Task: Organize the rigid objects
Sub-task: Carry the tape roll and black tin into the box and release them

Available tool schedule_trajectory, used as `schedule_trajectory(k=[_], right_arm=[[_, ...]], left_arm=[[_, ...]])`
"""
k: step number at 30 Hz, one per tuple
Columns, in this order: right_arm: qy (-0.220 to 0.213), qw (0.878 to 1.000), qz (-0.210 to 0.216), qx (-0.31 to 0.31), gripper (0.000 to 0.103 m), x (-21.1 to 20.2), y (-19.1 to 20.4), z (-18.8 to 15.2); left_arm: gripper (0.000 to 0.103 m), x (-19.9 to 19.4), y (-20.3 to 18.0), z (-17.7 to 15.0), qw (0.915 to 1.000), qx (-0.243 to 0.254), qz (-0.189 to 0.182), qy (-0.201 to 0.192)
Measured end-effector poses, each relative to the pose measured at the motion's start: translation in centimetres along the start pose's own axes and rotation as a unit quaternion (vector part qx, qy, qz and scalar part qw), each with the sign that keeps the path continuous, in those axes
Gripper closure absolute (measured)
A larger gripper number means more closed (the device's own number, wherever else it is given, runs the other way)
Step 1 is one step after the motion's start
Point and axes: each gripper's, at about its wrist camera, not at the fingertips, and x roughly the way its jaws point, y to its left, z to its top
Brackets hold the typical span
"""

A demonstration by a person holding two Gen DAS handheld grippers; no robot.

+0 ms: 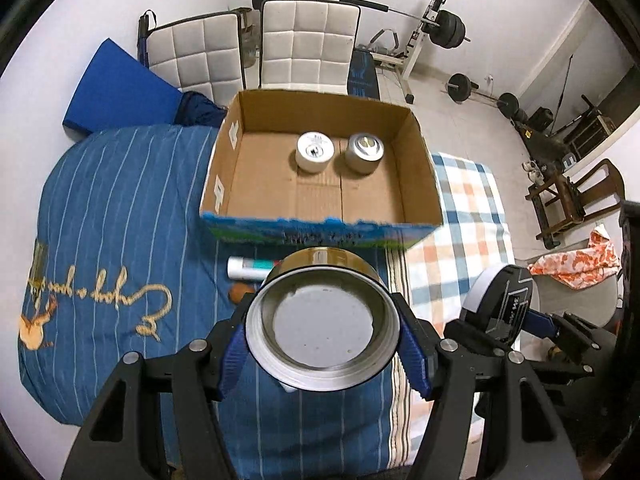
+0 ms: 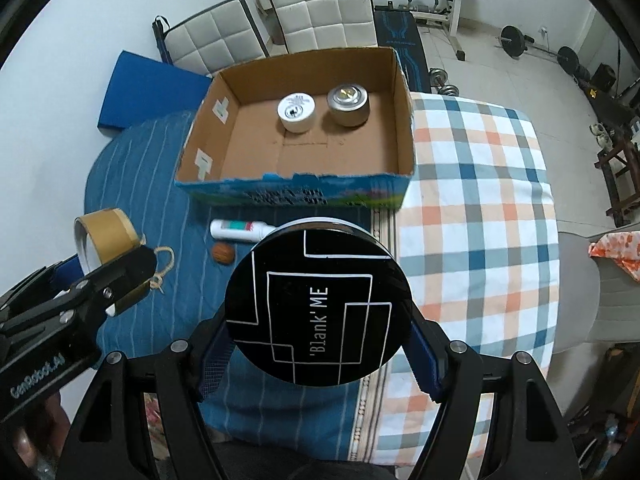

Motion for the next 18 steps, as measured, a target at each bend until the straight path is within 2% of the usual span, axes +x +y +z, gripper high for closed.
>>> schedule_trajectory(k=[9, 14, 18], right_arm=[[-0.002, 1.0, 0.001, 0.008, 0.026, 2.8, 0.1, 7.0], [0.012, 1.0, -0.016, 0.013, 0.026, 6.7, -0.1, 12.2], [0.039, 0.999, -0.026, 0.023, 0.026, 11.1, -1.0, 15.8]], left_arm=[[0.041, 2.8, 1.4, 6.6, 1.0, 0.0, 0.006, 0.003], [0.041, 6.6, 2.4, 10.8, 0.9996, -0.006, 0.006, 0.027], [0.041, 10.6, 3.5, 13.8, 0.9984, -0.014, 0.013, 0.053]])
